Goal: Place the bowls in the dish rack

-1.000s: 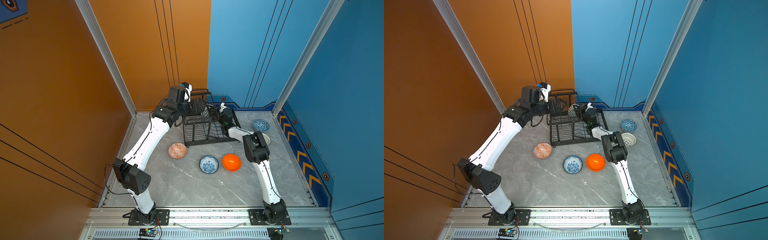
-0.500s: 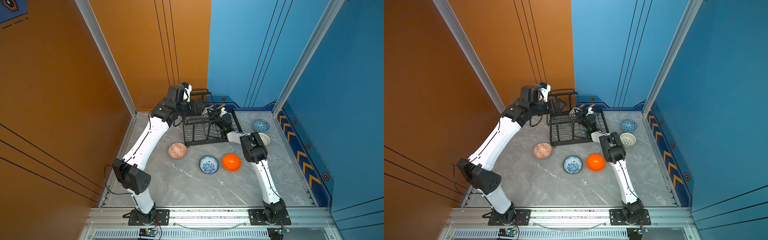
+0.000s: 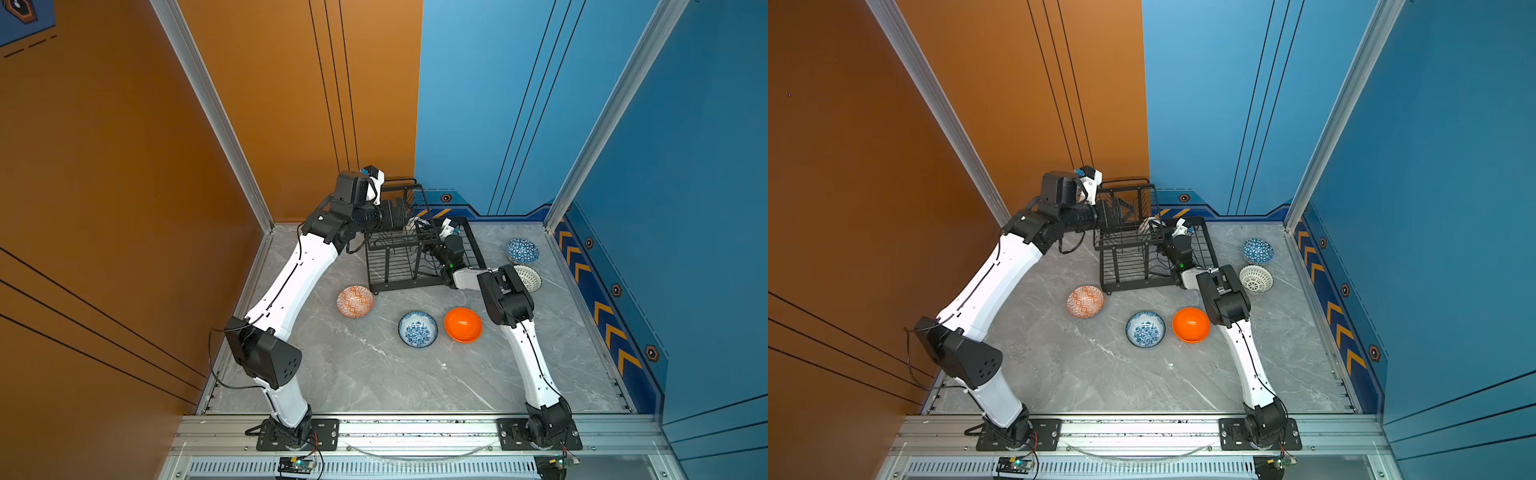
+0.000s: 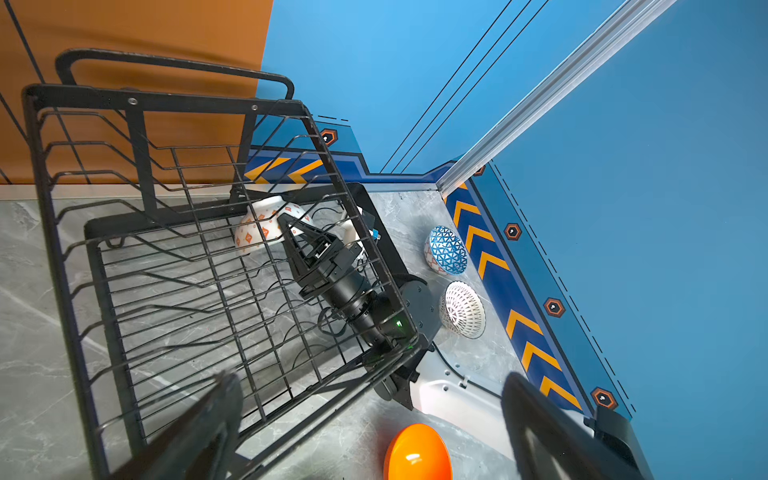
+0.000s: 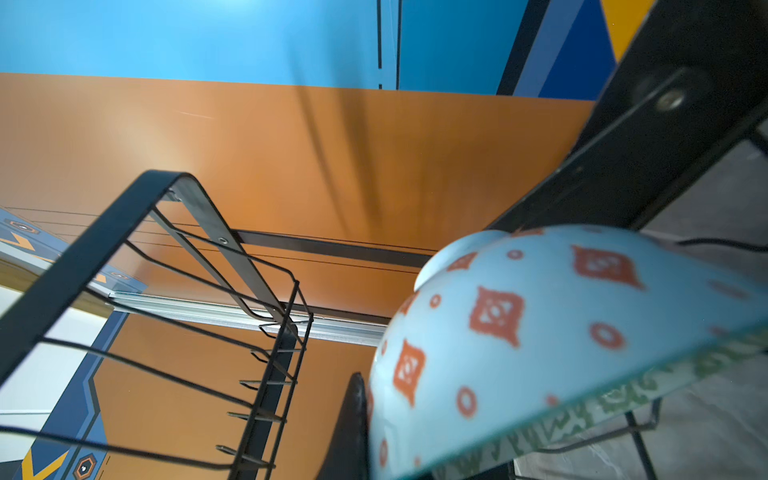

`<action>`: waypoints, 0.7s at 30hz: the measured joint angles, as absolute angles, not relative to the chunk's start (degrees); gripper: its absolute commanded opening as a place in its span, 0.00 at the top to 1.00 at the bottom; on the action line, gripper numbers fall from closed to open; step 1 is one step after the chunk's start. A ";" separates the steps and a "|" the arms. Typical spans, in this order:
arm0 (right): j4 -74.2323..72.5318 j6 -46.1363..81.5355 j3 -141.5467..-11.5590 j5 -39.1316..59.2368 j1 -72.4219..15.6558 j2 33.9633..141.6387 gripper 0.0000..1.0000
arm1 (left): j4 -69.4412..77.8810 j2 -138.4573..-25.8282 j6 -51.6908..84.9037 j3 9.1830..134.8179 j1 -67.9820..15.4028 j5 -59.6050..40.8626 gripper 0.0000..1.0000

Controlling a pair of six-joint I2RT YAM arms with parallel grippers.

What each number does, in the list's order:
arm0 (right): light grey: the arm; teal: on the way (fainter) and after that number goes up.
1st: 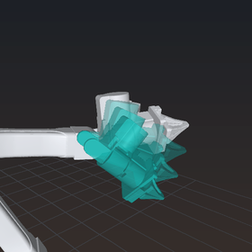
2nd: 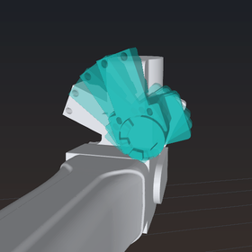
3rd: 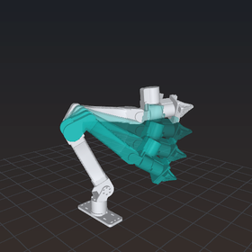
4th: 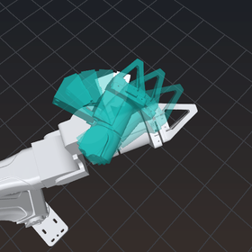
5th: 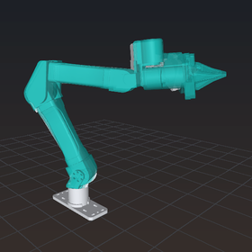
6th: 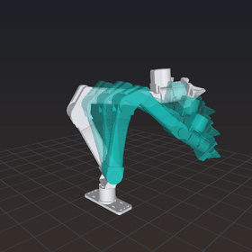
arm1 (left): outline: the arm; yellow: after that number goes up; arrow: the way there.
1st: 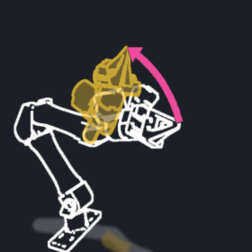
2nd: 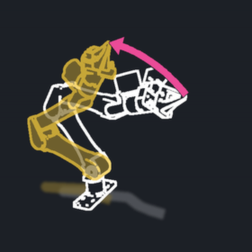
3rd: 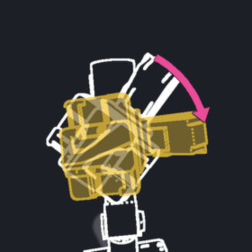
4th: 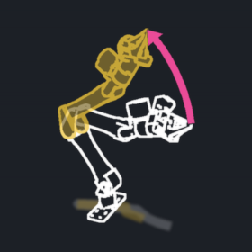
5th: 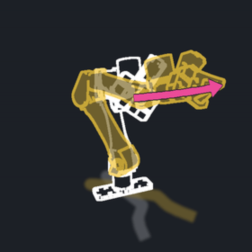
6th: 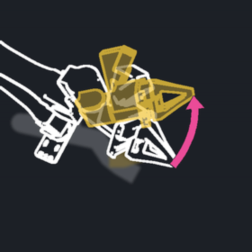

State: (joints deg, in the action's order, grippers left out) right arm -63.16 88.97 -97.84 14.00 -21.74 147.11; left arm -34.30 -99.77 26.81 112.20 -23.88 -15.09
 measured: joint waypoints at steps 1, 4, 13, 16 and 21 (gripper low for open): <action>-63.48 88.97 -97.67 13.69 -21.78 147.11 1.00 | -34.30 -99.77 26.81 112.20 -23.88 -15.11 0.02; -64.40 88.97 -96.66 13.26 -21.82 147.00 1.00 | -34.30 -99.77 26.81 112.20 -23.88 -15.18 0.02; -65.12 89.03 -95.70 13.19 -22.15 146.65 1.00 | -34.30 -99.77 26.81 112.09 -23.88 -15.27 0.02; -64.99 89.73 -97.03 13.23 -22.13 147.26 1.00 | -34.30 -99.68 26.76 111.46 -23.88 -15.27 0.02; -64.51 90.32 -99.02 13.72 -22.20 147.79 1.00 | -34.39 -99.66 26.44 111.02 -23.51 -15.29 0.02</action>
State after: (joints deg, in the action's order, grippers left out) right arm -64.51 90.32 -99.02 13.72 -22.20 147.79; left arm -34.39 -99.66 26.44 111.02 -23.51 -15.29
